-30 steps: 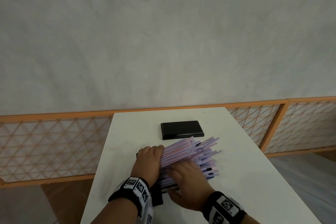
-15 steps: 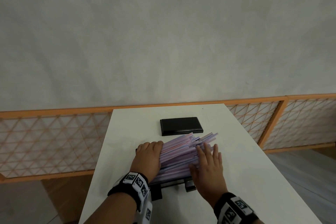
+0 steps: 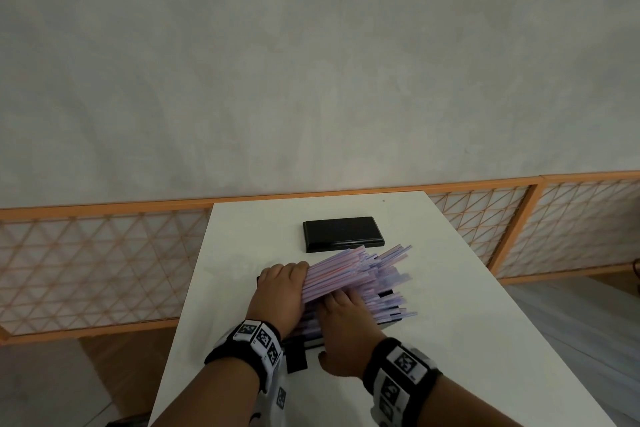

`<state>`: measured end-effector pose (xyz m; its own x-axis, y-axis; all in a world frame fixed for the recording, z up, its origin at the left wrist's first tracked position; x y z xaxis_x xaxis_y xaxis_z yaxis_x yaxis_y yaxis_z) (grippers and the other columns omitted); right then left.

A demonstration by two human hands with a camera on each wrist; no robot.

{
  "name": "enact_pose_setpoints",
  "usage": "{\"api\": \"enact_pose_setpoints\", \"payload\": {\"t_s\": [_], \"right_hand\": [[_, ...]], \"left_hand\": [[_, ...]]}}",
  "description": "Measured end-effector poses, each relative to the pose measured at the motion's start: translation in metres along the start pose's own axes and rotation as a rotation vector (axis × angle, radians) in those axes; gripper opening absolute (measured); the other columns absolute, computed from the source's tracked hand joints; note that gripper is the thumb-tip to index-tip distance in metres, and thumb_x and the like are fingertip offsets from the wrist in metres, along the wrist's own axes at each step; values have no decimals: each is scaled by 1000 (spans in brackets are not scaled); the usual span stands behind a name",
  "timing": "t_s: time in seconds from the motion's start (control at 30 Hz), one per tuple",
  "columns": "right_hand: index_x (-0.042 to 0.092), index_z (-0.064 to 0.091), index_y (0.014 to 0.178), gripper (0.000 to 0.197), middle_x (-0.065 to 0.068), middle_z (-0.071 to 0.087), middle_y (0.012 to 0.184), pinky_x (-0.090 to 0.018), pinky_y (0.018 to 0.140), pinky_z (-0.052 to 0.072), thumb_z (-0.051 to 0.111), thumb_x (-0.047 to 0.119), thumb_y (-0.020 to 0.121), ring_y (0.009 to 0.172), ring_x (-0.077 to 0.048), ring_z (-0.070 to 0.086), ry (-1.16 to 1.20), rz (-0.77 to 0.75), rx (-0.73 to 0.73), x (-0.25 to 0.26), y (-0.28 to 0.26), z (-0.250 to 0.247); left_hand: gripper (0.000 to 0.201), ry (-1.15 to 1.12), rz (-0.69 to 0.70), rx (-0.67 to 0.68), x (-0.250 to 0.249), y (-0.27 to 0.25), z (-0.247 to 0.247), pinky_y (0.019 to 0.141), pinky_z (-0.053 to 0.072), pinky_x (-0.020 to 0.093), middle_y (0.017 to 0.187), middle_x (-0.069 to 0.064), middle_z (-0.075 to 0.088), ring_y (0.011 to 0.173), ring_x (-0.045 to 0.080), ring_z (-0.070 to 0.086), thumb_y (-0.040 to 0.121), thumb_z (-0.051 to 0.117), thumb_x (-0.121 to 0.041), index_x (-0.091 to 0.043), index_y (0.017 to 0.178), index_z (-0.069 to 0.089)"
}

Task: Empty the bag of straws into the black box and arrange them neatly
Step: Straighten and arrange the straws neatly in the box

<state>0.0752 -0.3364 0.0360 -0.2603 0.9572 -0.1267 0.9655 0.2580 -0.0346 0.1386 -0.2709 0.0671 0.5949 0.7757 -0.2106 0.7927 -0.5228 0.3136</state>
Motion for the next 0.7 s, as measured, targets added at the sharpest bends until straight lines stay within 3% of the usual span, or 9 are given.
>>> {"api": "enact_pose_setpoints", "payload": {"t_s": [0.07, 0.3, 0.37, 0.5, 0.7], "right_hand": [[10, 48, 129, 67, -12, 49, 129, -49, 111, 22, 57, 41, 71, 122, -33, 40, -32, 5, 89, -4, 8, -1], [14, 55, 116, 54, -8, 59, 116, -40, 99, 38, 66, 42, 72, 108, -28, 54, 36, 34, 299, -10, 20, 1], [16, 54, 121, 62, -7, 59, 122, -40, 101, 39, 71, 46, 70, 115, -28, 52, 109, 44, 349, -13, 24, 1], [22, 43, 138, 87, -3, 47, 142, -40, 112, 30, 81, 49, 64, 132, -26, 40, 259, 25, 458, -10, 29, 2], [22, 39, 141, 92, -2, 43, 145, -36, 112, 28, 85, 40, 63, 135, -25, 36, 324, 8, 523, -8, 30, 3]], "left_hand": [[44, 7, 9, -11, 0, 0, 0, 75, 49, 41, 87, 5, 66, 79, 27, 61, 63, 73, -15, -13, 104, 60], [53, 33, 75, -90, -2, 1, -2, 65, 51, 36, 78, 2, 65, 67, 23, 61, 48, 80, -13, -14, 98, 60], [57, 40, 84, -90, -3, 1, -2, 65, 51, 35, 77, 1, 64, 67, 22, 61, 47, 79, -14, -16, 99, 56], [57, 53, 96, -96, -4, 0, -2, 64, 51, 34, 76, -1, 64, 66, 21, 60, 46, 79, -14, -17, 98, 55], [51, 55, 81, -94, -2, 0, -1, 65, 51, 35, 77, 0, 65, 68, 22, 61, 49, 77, -15, -16, 97, 60]]}}
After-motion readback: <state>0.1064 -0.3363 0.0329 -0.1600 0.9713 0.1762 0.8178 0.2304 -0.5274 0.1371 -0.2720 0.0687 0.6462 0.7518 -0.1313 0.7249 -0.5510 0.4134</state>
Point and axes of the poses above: each hand's wrist, its own y-axis towards the middle knuckle, its own z-axis out of the palm, x = y × z, the point moved 9 cm from there along y, towards the middle knuckle
